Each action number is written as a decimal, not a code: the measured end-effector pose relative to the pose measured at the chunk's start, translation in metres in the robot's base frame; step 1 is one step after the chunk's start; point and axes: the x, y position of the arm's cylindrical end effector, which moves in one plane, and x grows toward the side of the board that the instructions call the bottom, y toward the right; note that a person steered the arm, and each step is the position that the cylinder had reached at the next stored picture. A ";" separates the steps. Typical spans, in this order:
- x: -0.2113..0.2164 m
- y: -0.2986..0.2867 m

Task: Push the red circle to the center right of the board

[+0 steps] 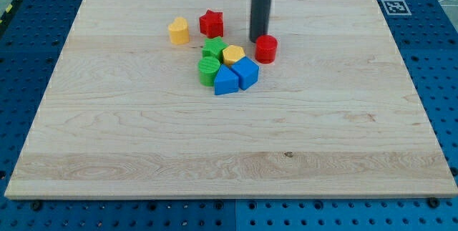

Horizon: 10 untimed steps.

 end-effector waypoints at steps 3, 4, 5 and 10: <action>-0.006 0.059; -0.029 0.030; -0.029 -0.027; 0.049 0.068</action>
